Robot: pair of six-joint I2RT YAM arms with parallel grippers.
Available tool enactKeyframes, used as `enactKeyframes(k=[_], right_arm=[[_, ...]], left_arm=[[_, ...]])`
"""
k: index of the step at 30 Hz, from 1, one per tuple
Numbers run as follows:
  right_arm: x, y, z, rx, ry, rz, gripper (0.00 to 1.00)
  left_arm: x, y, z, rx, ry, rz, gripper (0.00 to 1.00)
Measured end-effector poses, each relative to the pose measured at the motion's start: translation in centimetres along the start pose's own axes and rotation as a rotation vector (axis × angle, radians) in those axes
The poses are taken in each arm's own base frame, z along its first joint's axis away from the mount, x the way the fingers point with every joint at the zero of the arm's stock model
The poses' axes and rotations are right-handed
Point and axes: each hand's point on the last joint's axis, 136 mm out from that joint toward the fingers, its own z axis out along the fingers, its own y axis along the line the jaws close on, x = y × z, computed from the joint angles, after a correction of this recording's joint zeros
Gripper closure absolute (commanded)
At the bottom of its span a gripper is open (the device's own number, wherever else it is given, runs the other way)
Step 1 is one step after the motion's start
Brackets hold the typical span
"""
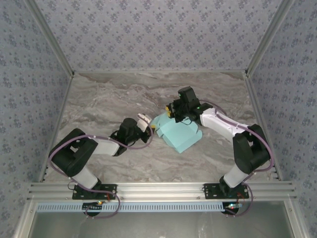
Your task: Fold the paper box
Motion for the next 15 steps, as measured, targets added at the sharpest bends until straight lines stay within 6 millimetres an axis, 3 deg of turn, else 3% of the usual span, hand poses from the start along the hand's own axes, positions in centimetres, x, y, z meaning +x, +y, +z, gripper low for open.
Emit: enactKeyframes(k=[2,4,8,13,14,15], right_arm=[[-0.3,-0.4,0.3,-0.011,0.001,-0.017,0.97],[-0.7,-1.0,0.7,-0.026,0.007,-0.031,0.98],[-2.0,-2.0,1.2,-0.059,0.013,-0.062,0.96],[-2.9,-1.6,1.4,-0.13,0.005,-0.153,0.92],[-2.9,-1.3,1.4,-0.154,0.004,-0.185,0.92],[-2.9,-1.2,1.4,-0.17,0.002,-0.212,0.92]], left_arm=[[0.2,0.2,0.3,-0.008,0.005,-0.035,0.6],[0.3,0.2,0.5,-0.003,0.004,-0.073,0.55],[0.1,0.1,0.6,0.003,-0.014,-0.141,0.48],[-0.1,-0.2,0.3,0.019,-0.029,-0.178,0.4],[-0.1,-0.4,0.1,0.025,-0.03,-0.185,0.27],[-0.1,-0.5,-0.2,0.032,-0.032,-0.185,0.24]])
